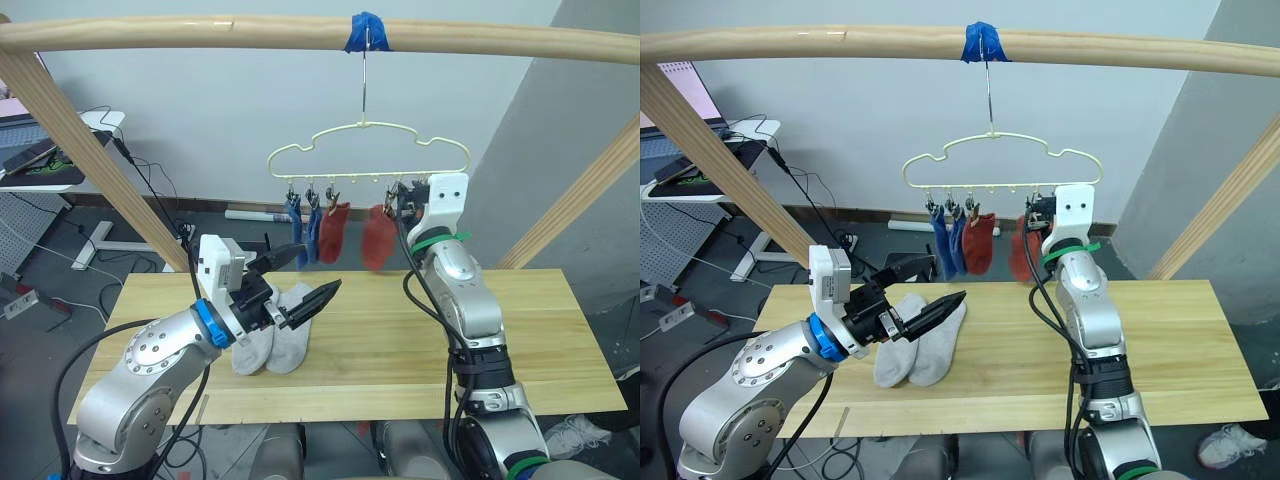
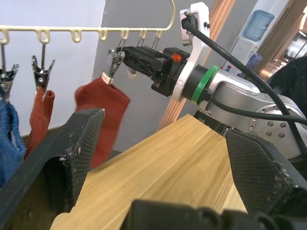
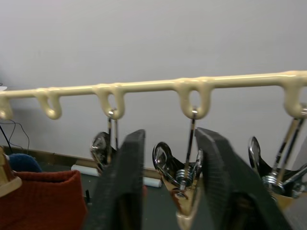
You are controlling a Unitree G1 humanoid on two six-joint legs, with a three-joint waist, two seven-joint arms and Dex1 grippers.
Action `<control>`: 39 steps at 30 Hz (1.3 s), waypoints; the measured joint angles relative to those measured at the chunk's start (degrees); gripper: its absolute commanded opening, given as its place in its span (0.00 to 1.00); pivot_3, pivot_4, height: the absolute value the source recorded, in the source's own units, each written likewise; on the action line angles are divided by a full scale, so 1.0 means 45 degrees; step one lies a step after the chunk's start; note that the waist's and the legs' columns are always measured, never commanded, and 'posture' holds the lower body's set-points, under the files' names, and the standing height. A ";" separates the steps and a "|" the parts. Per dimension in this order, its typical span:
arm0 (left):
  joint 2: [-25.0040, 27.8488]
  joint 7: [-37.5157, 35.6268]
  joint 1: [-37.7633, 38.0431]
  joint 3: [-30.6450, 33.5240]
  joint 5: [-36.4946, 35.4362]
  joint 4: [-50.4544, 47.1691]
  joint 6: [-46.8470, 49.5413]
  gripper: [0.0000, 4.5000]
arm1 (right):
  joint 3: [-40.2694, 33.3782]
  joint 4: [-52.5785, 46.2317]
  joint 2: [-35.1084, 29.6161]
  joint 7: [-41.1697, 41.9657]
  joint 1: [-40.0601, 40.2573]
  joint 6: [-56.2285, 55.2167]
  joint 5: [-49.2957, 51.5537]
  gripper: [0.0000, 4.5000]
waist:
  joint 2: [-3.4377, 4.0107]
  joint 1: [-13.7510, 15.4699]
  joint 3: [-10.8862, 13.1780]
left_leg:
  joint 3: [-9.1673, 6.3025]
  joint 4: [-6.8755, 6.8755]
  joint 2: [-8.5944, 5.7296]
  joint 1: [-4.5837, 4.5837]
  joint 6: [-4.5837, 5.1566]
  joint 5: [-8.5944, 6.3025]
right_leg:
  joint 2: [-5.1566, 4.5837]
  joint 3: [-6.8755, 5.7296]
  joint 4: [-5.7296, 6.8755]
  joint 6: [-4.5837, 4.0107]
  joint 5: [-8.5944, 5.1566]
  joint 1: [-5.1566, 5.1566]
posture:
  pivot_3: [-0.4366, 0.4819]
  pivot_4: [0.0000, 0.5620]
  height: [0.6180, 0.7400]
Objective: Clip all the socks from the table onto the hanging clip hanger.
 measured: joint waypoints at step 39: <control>0.1761 -0.1360 0.1156 -0.0521 0.3754 0.5730 -0.2243 1.00 | -0.1843 -0.1463 -0.4091 0.5291 -0.1185 0.7698 0.6199 0.00 | 0.0006 -0.0011 0.0004 | 0.0000 -0.0002 0.0002 0.0008 0.0002 -0.0001 | 0.0002 -0.0005 -0.0001 -0.0072 -0.0043 0.0000 | 0.41 0.35 1.00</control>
